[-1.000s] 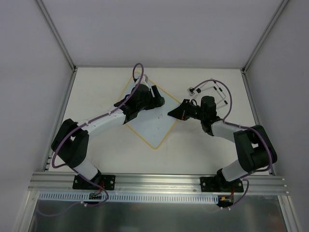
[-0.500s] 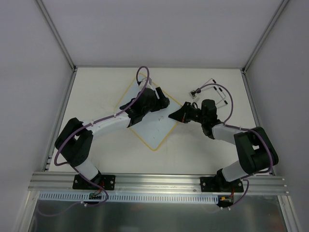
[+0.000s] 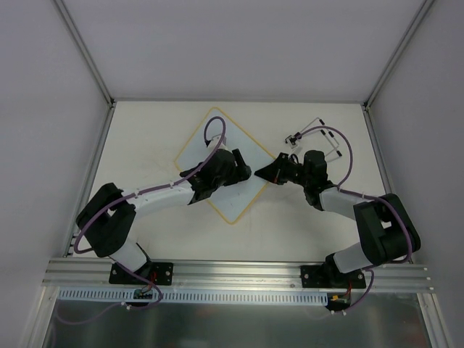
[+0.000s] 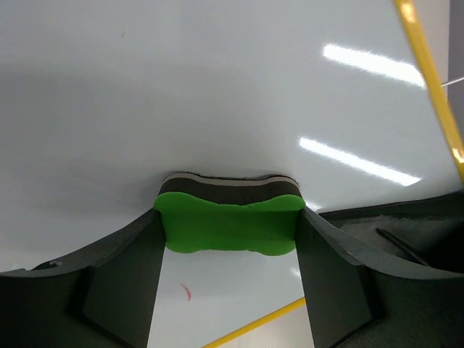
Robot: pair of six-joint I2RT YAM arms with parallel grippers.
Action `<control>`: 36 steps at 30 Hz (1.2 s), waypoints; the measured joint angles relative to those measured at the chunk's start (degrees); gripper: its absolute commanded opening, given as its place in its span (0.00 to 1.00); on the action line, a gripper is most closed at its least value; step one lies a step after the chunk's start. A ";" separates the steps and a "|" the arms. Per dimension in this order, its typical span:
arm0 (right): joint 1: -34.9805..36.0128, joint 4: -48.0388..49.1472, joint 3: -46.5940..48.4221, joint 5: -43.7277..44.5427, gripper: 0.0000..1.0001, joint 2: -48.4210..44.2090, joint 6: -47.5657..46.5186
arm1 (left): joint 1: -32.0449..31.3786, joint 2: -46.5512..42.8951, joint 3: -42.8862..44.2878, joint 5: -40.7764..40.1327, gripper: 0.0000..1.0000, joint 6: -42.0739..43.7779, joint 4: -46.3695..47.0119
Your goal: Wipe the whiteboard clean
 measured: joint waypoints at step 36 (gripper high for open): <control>0.07 0.87 -0.17 3.87 0.00 -0.76 0.81 | 6.73 7.58 14.78 4.02 0.00 2.43 -10.73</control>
